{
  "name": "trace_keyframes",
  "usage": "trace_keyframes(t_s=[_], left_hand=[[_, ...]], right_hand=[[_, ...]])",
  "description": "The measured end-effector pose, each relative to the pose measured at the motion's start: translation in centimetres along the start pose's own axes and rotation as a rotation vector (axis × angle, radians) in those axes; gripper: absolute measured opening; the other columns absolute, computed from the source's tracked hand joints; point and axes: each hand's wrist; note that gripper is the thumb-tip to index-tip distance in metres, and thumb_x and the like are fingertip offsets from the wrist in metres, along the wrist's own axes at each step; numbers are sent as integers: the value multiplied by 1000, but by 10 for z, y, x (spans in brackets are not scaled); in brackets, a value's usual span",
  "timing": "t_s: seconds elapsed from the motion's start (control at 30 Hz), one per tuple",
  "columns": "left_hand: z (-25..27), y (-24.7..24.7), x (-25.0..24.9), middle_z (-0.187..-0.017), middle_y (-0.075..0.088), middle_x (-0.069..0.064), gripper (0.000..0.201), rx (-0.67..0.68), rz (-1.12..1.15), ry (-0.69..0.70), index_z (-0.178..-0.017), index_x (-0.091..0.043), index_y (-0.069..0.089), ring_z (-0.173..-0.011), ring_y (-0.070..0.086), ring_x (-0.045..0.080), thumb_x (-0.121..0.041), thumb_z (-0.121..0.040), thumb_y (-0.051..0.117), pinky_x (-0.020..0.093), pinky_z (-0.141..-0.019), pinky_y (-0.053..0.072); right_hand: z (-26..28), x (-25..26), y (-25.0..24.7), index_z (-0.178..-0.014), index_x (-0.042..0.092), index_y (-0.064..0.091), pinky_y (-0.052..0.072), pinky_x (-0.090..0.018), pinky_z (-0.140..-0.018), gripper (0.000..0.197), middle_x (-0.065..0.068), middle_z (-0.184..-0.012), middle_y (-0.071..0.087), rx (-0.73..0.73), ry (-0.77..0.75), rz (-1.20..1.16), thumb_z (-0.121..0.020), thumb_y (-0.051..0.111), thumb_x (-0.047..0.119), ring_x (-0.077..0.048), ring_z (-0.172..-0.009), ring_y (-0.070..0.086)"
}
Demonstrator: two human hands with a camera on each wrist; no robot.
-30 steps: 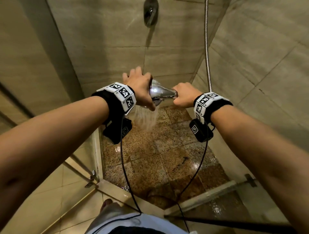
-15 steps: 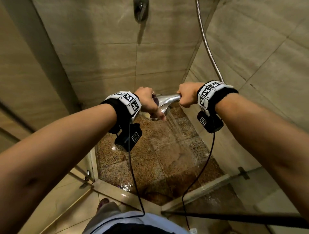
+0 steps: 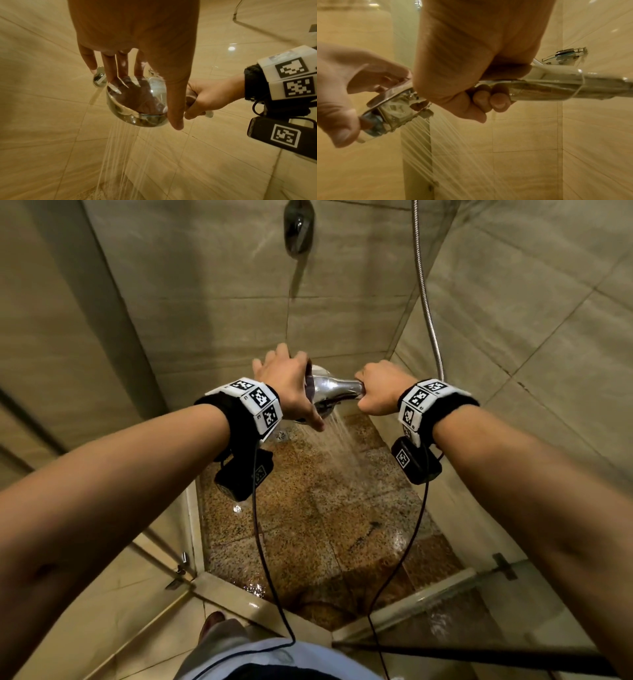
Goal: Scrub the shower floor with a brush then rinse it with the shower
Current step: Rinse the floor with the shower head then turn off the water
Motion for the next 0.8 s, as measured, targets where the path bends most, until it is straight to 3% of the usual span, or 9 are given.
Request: trace_keyframes(t_s=[0.37, 0.8], left_hand=[[0, -40, 20, -114, 40, 8, 98, -91, -174, 50, -116, -21, 50, -110, 39, 29, -64, -35, 84, 43, -95, 30], [-6, -48, 15, -117, 39, 8, 99, -102, -174, 73, -121, -25, 48, -114, 36, 28, -64, -39, 84, 43, -97, 28]], right_hand=[[-15, 24, -8, -59, 18, 39, 34, -30, -62, 21, -2, -64, 46, -142, -15, -119, -74, 55, 16, -30, -69, 47], [-17, 16, -12, -61, 17, 42, 36, -28, -63, 17, -2, -65, 50, -151, 9, -202, -72, 54, 13, -30, -71, 51]])
Point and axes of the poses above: each hand's wrist, its own z-axis away from the middle knuckle, its own y-axis out of the palm, x = y × z
